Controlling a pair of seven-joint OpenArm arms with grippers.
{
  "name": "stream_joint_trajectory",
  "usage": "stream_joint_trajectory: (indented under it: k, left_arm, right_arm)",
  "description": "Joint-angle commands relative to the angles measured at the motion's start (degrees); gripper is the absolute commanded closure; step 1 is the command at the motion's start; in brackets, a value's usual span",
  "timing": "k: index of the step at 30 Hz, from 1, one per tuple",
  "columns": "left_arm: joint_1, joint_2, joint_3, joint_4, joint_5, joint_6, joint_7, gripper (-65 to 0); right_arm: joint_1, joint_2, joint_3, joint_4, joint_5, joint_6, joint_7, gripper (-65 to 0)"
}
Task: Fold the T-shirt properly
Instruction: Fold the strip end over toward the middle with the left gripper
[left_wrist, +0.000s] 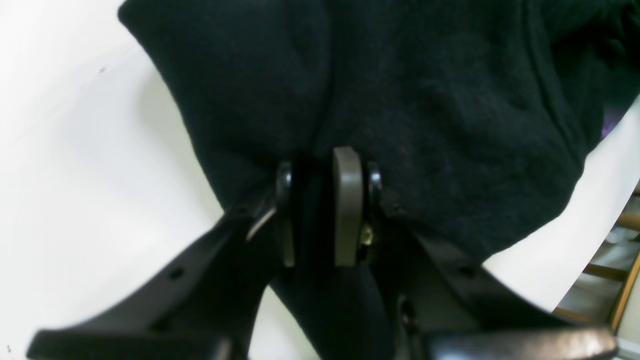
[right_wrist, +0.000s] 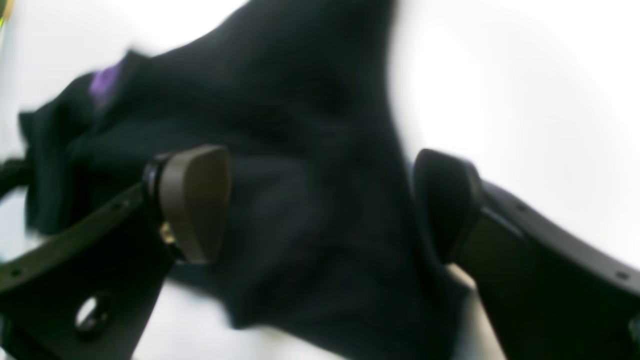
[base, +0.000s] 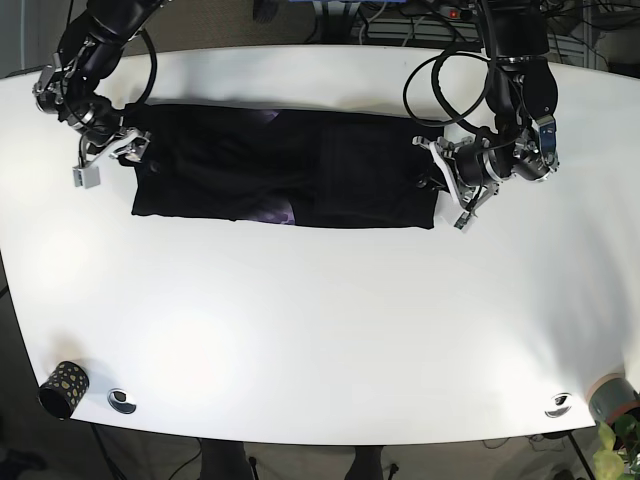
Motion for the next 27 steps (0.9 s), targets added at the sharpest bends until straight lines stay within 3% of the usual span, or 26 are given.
stream_joint_trajectory:
  k: [1,5,7,10,15,18,27]
  left_arm:
    - [-0.38,-0.24,0.24,0.3,0.7,-0.08,0.53,-8.9]
    - [-0.38,-0.24,0.33,0.3,0.7,-0.08,0.53,-8.9]
    - [-0.38,-0.15,0.33,0.22,0.7,-0.08,0.53,-8.9]
    - [-0.47,0.12,0.59,0.22,0.7,-0.08,0.53,-9.0]
    - [-0.47,0.12,5.34,0.13,0.79,-0.08,0.53,-9.2]
    - [-0.47,0.2,6.92,0.13,0.79,2.08,0.44,-9.2]
    - [-0.56,2.49,11.67,-2.69,0.7,6.65,-4.57,-9.3]
  right_arm:
    - [0.31,-0.49,-1.21,2.22,0.35,-0.27,-0.83,-54.1]
    - [0.84,-1.28,-1.56,2.49,0.26,-0.27,-0.57,-53.6]
    - [2.07,-1.37,-1.56,2.31,0.17,-0.36,-0.48,-49.9]
    - [2.86,-1.54,-1.74,2.31,-3.17,-0.36,-0.39,-37.7]
    - [5.15,-1.63,-3.67,2.66,-9.85,-0.36,-0.39,-10.8]
    - [5.59,-1.54,-4.2,3.63,-10.38,-0.36,-0.3,0.0]
    - [3.39,-1.37,-4.29,16.73,-10.46,-0.36,-0.3,0.0]
